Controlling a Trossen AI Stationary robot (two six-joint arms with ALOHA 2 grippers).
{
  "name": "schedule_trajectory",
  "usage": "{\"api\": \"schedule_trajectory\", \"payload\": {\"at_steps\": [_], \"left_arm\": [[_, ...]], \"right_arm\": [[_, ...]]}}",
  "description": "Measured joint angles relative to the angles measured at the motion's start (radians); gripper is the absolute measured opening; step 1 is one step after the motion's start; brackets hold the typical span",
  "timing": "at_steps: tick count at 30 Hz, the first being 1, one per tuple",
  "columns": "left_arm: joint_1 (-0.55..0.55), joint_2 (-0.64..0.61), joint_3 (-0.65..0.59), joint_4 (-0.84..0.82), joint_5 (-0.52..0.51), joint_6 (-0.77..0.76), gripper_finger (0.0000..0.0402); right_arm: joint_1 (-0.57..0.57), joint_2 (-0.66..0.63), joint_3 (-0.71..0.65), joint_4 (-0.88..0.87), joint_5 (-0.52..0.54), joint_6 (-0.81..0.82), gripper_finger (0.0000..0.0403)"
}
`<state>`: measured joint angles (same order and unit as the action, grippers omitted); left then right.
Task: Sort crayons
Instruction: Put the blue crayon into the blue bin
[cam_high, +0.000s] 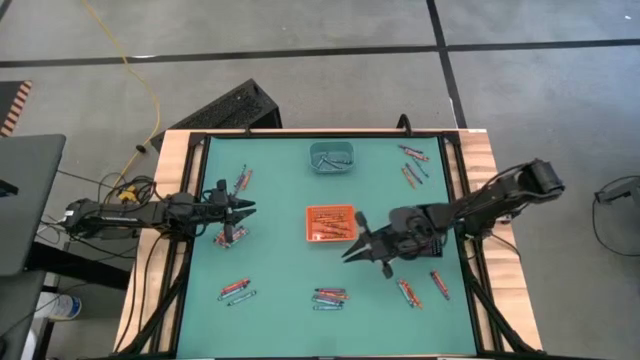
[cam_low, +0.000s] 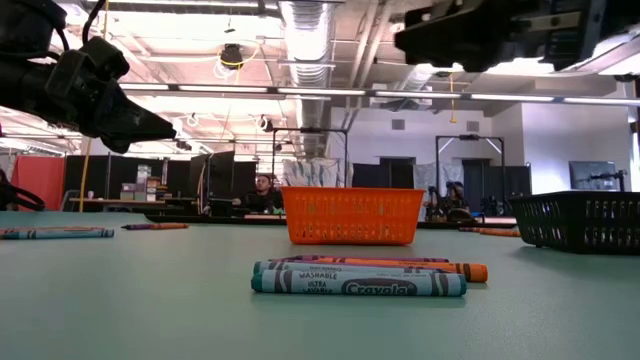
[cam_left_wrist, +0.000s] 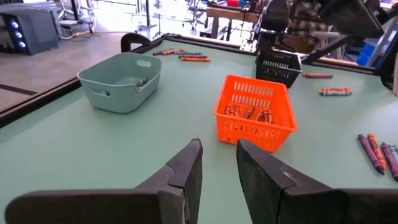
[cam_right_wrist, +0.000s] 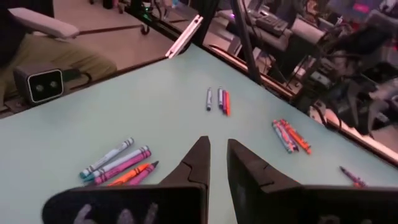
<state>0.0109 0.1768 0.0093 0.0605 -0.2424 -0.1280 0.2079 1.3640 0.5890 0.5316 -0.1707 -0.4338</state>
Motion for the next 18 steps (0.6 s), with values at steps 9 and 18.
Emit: {"api": "schedule_trajectory", "payload": {"at_steps": [9, 18], "left_arm": [[0.000, 0.000, 0.000, 0.018, -0.048, -0.450, 0.0088], [-0.021, 0.037, 0.047, -0.071, 0.082, -0.573, 0.0088]], "right_arm": [[-0.001, -0.050, -0.046, 0.005, 0.000, 0.016, 0.0054], [-0.001, -0.050, -0.046, 0.026, 0.000, 0.026, 0.0054]]}}
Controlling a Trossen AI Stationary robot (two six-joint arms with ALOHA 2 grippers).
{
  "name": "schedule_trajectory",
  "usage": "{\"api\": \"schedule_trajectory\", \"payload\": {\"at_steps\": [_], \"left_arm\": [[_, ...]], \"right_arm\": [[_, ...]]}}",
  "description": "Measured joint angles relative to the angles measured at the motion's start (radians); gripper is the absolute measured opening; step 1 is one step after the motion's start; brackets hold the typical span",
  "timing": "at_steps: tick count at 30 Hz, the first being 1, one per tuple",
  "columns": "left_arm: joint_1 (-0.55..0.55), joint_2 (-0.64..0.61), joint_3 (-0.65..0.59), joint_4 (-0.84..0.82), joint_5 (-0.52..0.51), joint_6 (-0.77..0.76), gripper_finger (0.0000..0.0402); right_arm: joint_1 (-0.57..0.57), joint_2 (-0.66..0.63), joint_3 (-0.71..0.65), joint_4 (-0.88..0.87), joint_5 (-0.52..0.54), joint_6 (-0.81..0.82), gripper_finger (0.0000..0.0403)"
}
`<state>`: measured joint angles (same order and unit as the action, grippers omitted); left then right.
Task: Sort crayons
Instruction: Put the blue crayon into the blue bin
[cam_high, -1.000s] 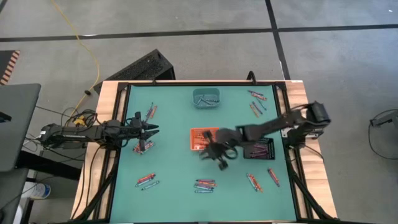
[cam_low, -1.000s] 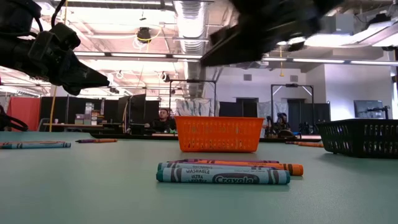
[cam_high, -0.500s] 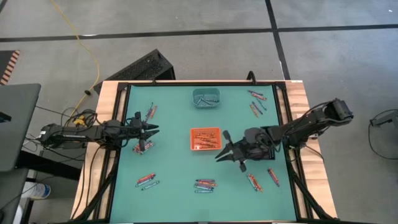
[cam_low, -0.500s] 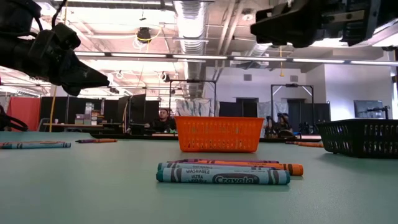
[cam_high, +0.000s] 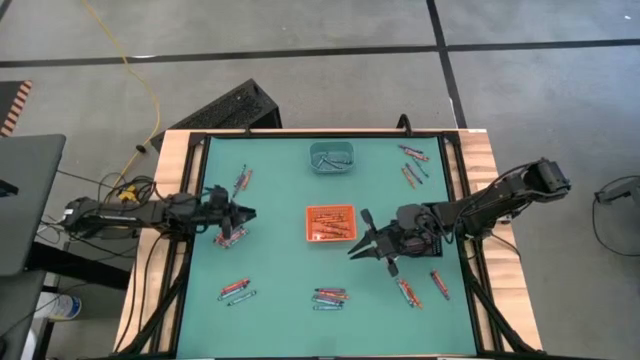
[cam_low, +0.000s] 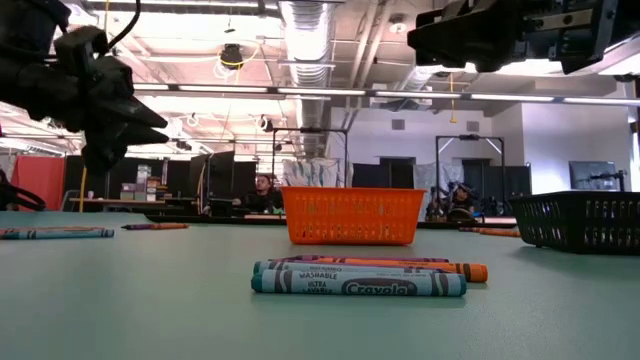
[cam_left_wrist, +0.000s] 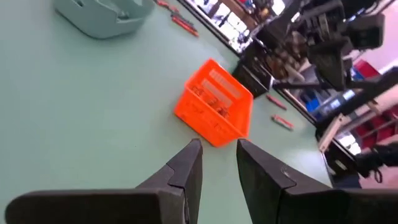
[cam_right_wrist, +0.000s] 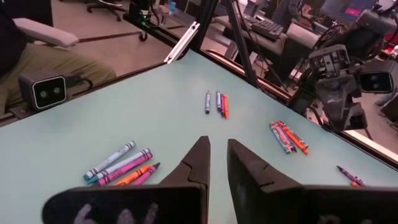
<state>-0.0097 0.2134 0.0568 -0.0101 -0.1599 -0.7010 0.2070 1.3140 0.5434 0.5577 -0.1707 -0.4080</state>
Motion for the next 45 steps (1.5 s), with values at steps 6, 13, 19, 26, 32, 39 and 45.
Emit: {"api": "schedule_trajectory", "payload": {"at_steps": [6, 13, 19, 26, 32, 39, 45], "left_arm": [[-0.059, 0.158, 0.089, -0.028, -0.052, 0.024, 0.0075], [-0.136, 0.396, 0.244, -0.094, -0.074, 0.021, 0.0063], [-0.228, 0.594, 0.423, -0.192, -0.091, 0.017, 0.0057], [-0.359, 0.787, 0.562, -0.252, -0.083, -0.037, 0.0057], [-0.464, 0.914, 0.583, -0.260, -0.081, -0.108, 0.0060], [-0.563, 1.074, 0.580, -0.214, 0.006, -0.237, 0.0083], [-0.617, 1.179, 0.587, -0.140, 0.128, -0.385, 0.0108]], "right_arm": [[0.000, 0.000, 0.000, 0.006, 0.000, 0.000, 0.0054], [0.001, 0.000, 0.000, 0.001, -0.003, 0.031, 0.0054], [0.002, 0.000, 0.000, -0.021, -0.004, 0.045, 0.0054], [0.005, 0.000, 0.000, -0.023, -0.004, 0.070, 0.0054], [0.027, 0.000, 0.000, -0.023, -0.004, 0.067, 0.0054], [0.029, 0.000, 0.000, -0.025, -0.004, 0.063, 0.0054], [0.029, 0.000, 0.000, -0.025, -0.004, 0.063, 0.0054]]}}
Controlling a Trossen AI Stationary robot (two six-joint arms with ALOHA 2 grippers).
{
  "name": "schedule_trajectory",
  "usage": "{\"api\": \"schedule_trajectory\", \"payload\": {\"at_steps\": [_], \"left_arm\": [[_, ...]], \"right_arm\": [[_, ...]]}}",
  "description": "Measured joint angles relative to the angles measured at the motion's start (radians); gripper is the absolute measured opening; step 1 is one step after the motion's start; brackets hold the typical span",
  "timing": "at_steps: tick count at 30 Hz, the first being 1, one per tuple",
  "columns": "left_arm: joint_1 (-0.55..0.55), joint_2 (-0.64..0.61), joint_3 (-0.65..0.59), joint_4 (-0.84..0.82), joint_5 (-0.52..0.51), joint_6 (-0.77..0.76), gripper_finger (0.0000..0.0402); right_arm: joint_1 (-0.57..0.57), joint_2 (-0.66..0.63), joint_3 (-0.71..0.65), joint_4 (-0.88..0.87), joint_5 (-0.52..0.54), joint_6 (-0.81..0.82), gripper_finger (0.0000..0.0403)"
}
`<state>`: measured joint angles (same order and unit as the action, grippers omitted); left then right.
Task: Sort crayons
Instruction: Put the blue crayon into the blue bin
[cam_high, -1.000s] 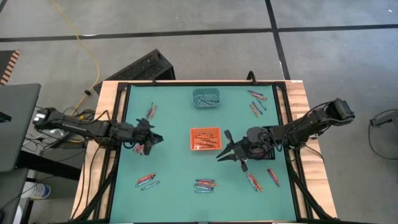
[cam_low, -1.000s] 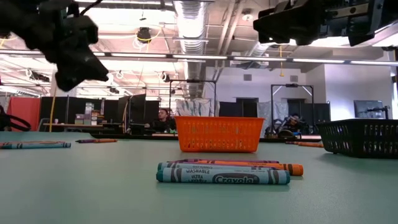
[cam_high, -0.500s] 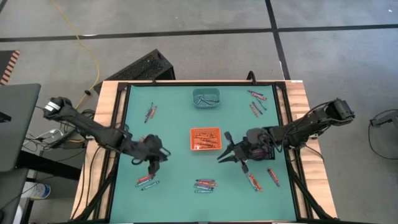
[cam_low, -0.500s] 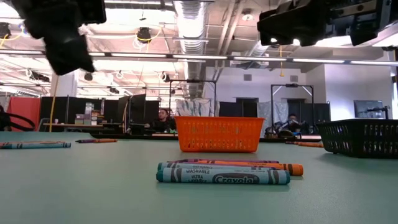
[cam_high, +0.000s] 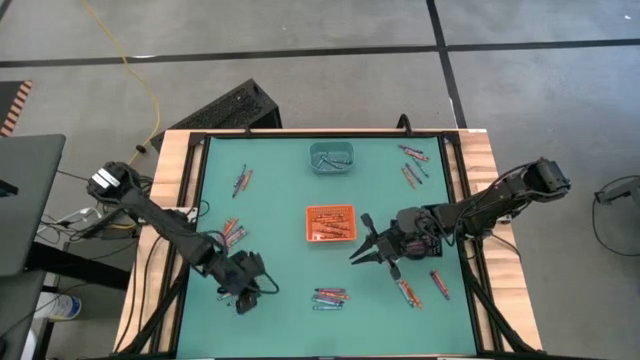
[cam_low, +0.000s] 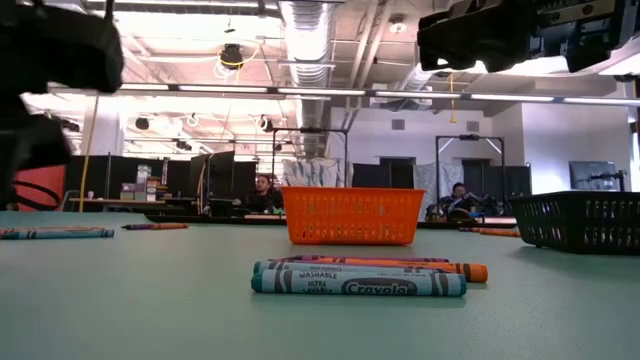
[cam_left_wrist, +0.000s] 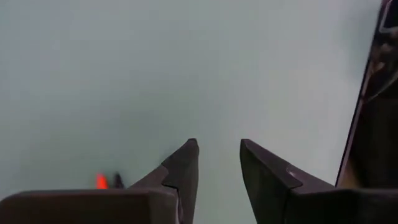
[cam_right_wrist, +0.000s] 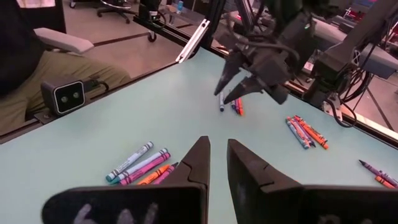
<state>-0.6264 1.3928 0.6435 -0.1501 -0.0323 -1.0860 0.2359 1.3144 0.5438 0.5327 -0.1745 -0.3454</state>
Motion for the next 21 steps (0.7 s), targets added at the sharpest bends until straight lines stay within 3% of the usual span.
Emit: {"api": "schedule_trajectory", "payload": {"at_steps": [10, 21], "left_arm": [[-0.055, 0.080, 0.047, -0.011, 0.023, -0.074, 0.0112], [-0.056, 0.080, 0.135, -0.199, -0.013, -0.044, 0.0112]], "right_arm": [[0.000, 0.000, 0.000, 0.000, 0.000, -0.003, 0.0054], [0.000, 0.000, 0.000, -0.001, 0.000, -0.003, 0.0054]]}}
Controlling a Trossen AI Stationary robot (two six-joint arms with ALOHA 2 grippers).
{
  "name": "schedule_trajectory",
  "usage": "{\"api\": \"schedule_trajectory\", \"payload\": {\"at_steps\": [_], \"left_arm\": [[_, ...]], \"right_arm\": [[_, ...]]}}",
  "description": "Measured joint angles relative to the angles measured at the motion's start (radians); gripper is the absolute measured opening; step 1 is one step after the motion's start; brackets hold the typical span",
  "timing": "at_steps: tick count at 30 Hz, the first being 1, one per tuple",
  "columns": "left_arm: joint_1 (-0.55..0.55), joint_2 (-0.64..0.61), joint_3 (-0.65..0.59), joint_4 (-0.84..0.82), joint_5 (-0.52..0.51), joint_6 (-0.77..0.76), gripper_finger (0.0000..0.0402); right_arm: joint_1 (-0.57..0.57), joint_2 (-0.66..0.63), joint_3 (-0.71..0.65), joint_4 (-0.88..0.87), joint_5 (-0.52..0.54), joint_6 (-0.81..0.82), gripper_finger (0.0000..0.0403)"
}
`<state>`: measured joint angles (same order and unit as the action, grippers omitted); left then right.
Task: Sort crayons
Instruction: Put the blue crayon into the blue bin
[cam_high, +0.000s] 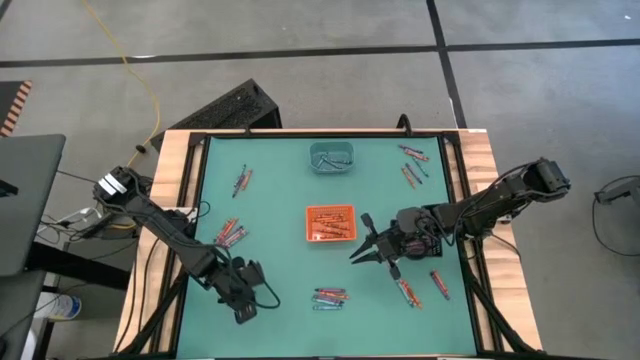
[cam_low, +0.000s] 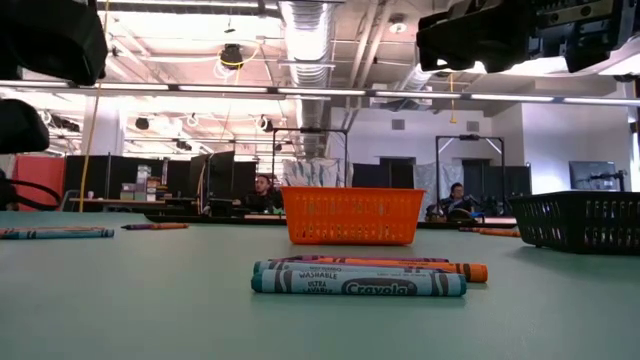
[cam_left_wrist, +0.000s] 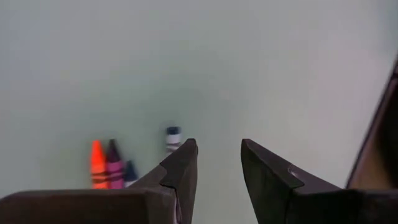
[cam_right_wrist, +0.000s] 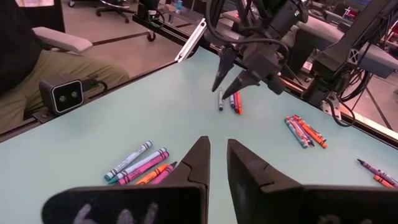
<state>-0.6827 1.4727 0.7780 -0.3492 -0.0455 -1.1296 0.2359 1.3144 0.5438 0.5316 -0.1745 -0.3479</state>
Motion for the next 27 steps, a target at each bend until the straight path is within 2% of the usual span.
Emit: {"api": "schedule_trajectory", "payload": {"at_steps": [5, 16, 21, 27], "left_arm": [[-0.021, 0.002, -0.001, -0.043, -0.042, -0.008, 0.0112], [-0.091, 0.007, -0.043, -0.014, -0.161, -0.018, 0.0112], [-0.123, 0.097, -0.043, 0.076, -0.187, 0.045, 0.0112], [-0.126, 0.199, -0.018, 0.062, -0.199, 0.054, 0.0112]], "right_arm": [[0.000, 0.000, 0.000, -0.002, 0.000, 0.000, 0.0054], [0.000, 0.000, 0.000, -0.001, 0.000, 0.000, 0.0054], [0.000, 0.000, 0.000, -0.001, 0.000, 0.000, 0.0054], [0.000, 0.000, 0.000, 0.000, 0.000, 0.001, 0.0054]]}}
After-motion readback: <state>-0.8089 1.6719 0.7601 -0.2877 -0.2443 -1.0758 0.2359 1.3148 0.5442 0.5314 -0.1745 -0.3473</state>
